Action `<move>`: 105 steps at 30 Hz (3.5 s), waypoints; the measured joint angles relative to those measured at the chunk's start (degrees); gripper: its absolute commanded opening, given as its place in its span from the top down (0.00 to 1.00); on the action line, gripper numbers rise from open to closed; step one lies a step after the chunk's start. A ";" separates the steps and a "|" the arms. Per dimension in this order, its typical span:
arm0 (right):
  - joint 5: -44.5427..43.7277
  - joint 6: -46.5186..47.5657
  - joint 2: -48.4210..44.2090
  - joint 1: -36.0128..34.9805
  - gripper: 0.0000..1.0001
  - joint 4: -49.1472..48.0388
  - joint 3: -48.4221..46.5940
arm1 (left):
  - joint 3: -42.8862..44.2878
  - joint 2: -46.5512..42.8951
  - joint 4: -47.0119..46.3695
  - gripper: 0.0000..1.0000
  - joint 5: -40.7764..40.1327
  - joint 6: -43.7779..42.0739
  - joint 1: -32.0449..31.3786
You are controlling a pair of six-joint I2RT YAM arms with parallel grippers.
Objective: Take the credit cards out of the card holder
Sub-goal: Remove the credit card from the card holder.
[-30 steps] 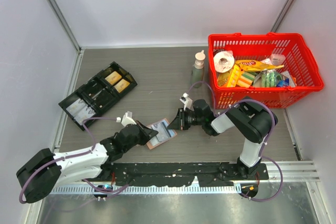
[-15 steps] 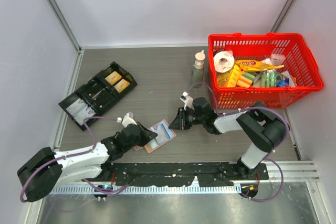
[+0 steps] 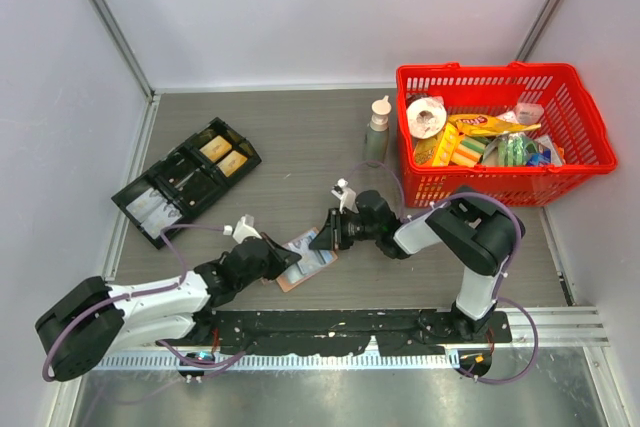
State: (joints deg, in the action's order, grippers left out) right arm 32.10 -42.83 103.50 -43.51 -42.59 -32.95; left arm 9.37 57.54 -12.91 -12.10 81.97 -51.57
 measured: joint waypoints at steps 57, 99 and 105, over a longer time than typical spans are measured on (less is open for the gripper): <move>-5.86 10.34 -4.72 -4.11 0.88 23.80 -7.34 | -3.80 -5.51 2.34 0.97 -1.33 4.66 -0.07; -7.17 9.94 -4.24 -3.61 0.91 23.61 -7.32 | -6.36 -33.79 21.42 1.00 -3.65 1.79 -0.07; -8.55 10.27 -5.62 -1.70 0.91 25.22 -6.84 | -5.25 -38.75 24.61 1.00 -5.25 0.31 -0.07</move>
State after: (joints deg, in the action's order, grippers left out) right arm 23.55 -32.56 97.89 -45.21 -17.37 -39.79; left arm 4.12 18.79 11.70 -17.34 82.28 -51.64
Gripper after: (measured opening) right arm 0.090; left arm 0.009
